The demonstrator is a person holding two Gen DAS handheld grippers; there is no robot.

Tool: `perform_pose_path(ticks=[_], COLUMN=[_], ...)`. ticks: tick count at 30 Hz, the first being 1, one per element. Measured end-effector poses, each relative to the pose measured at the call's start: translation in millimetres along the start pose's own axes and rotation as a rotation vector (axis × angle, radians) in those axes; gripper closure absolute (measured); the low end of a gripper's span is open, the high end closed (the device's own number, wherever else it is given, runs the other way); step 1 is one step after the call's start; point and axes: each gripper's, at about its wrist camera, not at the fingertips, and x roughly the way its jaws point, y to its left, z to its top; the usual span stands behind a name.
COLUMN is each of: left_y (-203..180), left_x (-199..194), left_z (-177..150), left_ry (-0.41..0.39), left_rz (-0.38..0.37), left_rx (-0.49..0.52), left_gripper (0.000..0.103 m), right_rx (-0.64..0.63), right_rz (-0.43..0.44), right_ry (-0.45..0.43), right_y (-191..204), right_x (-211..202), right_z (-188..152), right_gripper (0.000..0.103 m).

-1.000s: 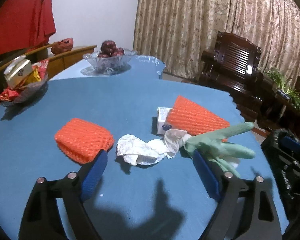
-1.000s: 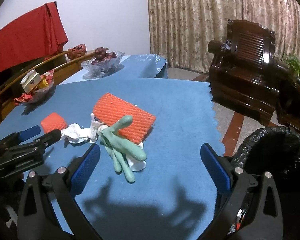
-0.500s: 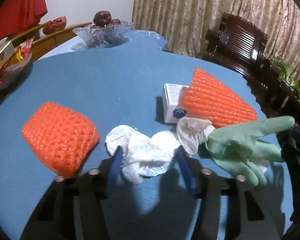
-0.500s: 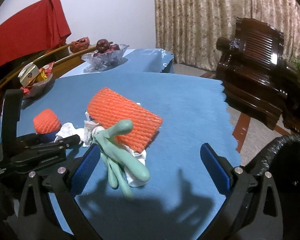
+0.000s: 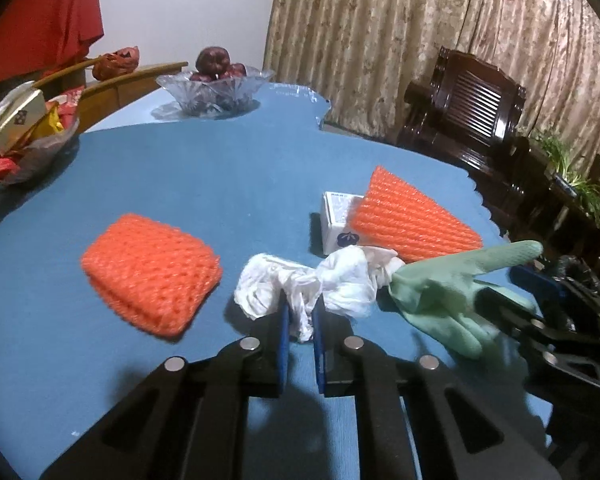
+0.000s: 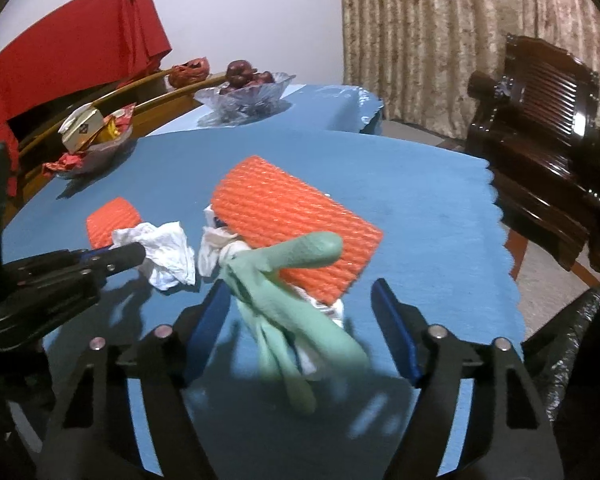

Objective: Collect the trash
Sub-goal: 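Grasp the white tissue with the left tool while the right tool grasps the green glove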

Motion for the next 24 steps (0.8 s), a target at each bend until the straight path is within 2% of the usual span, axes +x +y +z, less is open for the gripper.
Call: perform_pose_path(ticks=[5, 8, 9, 12, 17, 20, 21, 24], left_y=[5, 7, 7, 6, 6, 8, 9, 10], left_x=[-10, -7, -7, -10, -16, -16, -17, -19], left_z=[-4, -6, -6, -8, -10, -13, -14, -15], left_ry=[0.005, 0.018, 0.020, 0.016, 0.008, 0.017, 0.018, 0.018], left_rz=[-0.002, -0.003, -0.003, -0.002, 0.007, 0.010, 0.010, 0.011], left_rx=[-0.001, -0.008, -0.010, -0.004, 0.001, -0.007, -0.010, -0.014], left_gripper=[0.093, 0.093, 0.093, 0.093, 0.093, 0.093, 0.093, 0.093], right_rx=[-0.010, -0.021, -0.022, -0.018, -0.033, -0.027, -0.025, -0.029], right_rz=[0.036, 0.057, 0.072, 0.107, 0.121, 0.098, 0.098, 0.093], right_ry=[0.046, 0.087, 0.096, 0.096, 0.103, 0.106, 0.115, 0.142], right_y=[6, 11, 10, 15, 23, 24, 24, 23], right_x=[15, 26, 27, 22, 13, 16, 20, 29], right_z=[2, -2, -4, -7, -12, -12, -12, -11], right_gripper=[0.048, 0.069, 0.080, 0.086, 0.087, 0.080, 0.075, 0.077])
